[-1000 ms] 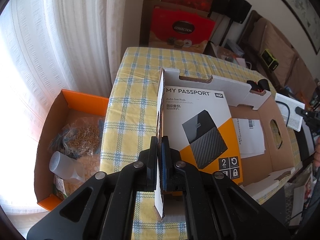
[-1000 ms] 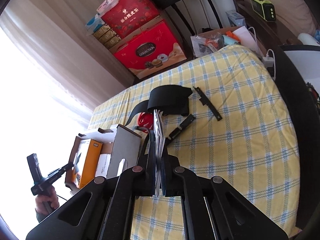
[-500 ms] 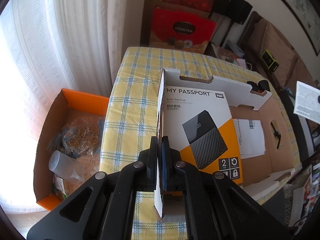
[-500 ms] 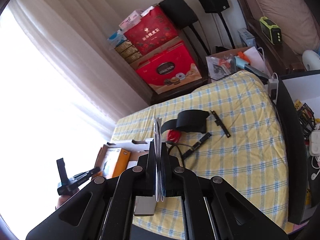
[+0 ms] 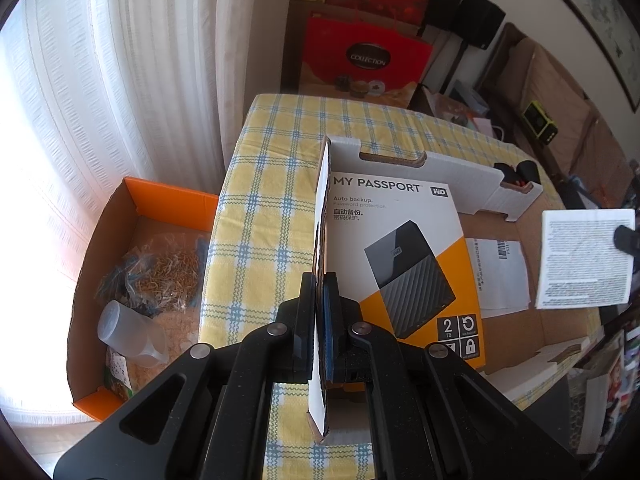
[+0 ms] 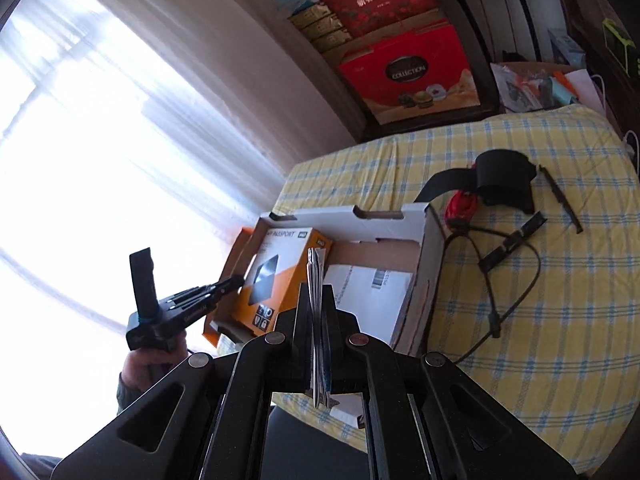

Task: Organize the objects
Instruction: 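Carry the instruction sheet over the tray and open the right gripper, then move the right gripper to the black cable and grasp it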

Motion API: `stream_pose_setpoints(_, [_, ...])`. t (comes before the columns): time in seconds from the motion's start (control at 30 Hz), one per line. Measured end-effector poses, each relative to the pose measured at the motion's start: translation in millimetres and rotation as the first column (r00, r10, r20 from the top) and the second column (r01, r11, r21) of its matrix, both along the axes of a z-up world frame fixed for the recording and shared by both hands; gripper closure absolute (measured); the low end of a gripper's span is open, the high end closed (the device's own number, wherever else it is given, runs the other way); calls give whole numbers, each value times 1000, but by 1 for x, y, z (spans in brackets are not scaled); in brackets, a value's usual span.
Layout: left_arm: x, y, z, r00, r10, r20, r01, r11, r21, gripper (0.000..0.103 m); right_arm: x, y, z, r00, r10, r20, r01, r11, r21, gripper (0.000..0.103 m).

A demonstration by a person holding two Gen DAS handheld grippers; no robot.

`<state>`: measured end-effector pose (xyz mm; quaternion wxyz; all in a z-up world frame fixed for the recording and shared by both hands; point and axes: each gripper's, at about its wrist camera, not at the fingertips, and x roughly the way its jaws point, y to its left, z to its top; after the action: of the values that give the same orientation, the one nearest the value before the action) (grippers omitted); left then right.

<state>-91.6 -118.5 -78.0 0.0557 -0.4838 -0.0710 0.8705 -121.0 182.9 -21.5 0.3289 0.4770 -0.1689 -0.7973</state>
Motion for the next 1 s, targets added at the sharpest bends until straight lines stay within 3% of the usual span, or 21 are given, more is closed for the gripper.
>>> stream_pose_setpoints(0.27, [0, 0, 0, 1000, 0, 0, 0, 1000, -1, 100, -2, -33, -39, 994, 51, 97, -53, 999, 10, 101])
stream_pose_setpoints(0.4, [0, 0, 0, 1000, 0, 0, 0, 1000, -3, 100, -2, -41, -47, 991, 69, 117, -77, 995, 66, 99])
stream_pose_setpoints(0.6, [0, 0, 0, 1000, 0, -1, 0, 1000, -2, 100, 2, -43, -39, 996, 74, 58, -86, 969, 233, 87])
stream_pose_setpoints(0.67, [0, 0, 0, 1000, 0, -1, 0, 1000, -2, 100, 4, -42, -34, 997, 72, 33, -78, 962, 261, 75])
stream_pose_setpoints(0.73, [-1, 0, 0, 1000, -1, -1, 1, 1000, -3, 100, 3, -37, -28, 997, 72, 34, -78, 970, 231, 62])
stream_pose_setpoints(1.0, [0, 0, 1, 1000, 0, -1, 0, 1000, -3, 100, -6, 6, 10, 998, -33, -43, 41, 979, 201, 62])
